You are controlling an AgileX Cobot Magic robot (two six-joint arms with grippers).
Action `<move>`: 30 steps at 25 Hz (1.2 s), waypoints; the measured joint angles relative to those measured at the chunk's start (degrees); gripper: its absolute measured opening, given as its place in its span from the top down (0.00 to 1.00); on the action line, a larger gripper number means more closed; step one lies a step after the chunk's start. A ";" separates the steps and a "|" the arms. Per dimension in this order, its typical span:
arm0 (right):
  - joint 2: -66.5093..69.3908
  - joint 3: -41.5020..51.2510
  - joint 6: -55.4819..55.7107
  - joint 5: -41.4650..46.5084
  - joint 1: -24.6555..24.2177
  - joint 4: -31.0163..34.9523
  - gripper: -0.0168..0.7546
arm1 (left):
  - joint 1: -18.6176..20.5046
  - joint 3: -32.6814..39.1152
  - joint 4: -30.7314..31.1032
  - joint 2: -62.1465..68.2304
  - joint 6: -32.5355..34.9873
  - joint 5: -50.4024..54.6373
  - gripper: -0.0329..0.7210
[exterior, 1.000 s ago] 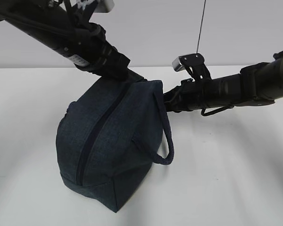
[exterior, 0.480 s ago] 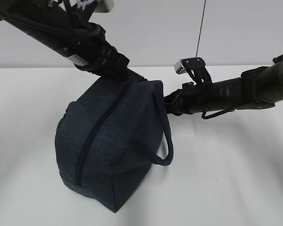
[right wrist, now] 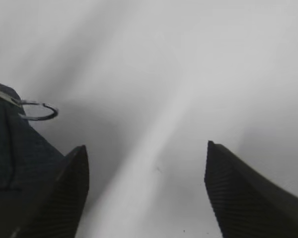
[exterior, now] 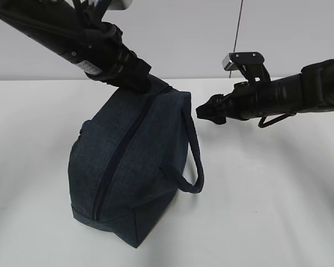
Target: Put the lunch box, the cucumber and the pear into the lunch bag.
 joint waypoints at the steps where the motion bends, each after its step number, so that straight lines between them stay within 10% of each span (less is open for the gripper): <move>1: -0.99 0.00 2.58 -0.41 0.00 -2.16 0.24 | 0.00 0.00 -0.05 0.00 0.00 0.00 0.87; 10: -8.19 0.00 24.85 1.58 0.00 -24.49 0.24 | 0.00 -0.05 7.42 0.33 -0.96 0.04 0.43; 19: -16.57 0.01 43.27 5.30 0.00 -43.69 0.24 | 1.13 -0.11 14.05 0.44 -6.33 3.08 0.40; 30: -25.91 0.13 68.10 17.63 0.00 -70.48 0.37 | 11.54 -0.59 13.97 0.19 -9.53 13.57 0.39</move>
